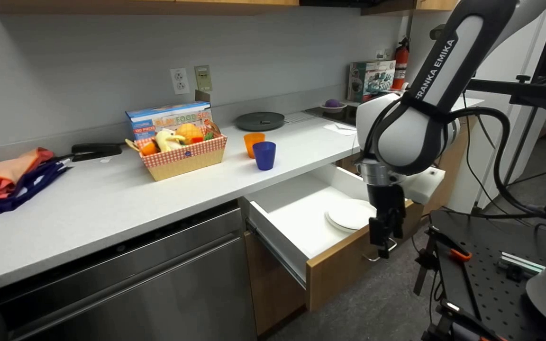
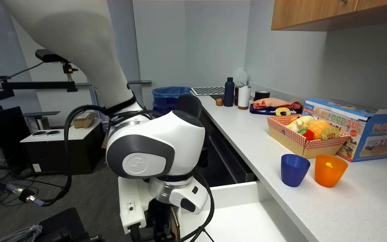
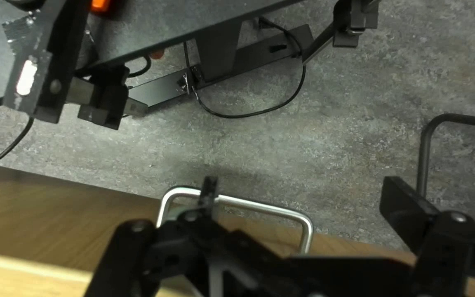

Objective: Close the open drawer

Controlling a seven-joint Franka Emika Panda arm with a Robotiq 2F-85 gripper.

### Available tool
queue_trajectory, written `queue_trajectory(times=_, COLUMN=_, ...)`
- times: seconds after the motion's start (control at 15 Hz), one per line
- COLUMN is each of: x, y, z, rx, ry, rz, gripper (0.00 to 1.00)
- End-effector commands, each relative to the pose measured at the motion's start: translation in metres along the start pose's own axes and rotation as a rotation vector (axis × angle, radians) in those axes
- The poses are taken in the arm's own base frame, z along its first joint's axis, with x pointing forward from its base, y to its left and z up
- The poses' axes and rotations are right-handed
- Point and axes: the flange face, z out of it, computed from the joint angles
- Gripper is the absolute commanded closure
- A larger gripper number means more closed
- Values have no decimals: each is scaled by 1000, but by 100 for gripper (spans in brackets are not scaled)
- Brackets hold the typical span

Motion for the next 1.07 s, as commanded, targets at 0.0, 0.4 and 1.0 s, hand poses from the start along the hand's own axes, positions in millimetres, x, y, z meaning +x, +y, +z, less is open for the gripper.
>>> queue_trajectory(times=0.0, x=19, y=-8, z=9, rx=2, ry=58, rz=36, gripper=0)
queue_trajectory(times=0.4, x=45, y=-8, z=0, rx=-5, ry=156, rz=127, gripper=0)
queue_trajectory(times=1.0, x=100, y=41, z=-24, rx=-27, ry=256, rz=252, gripper=0)
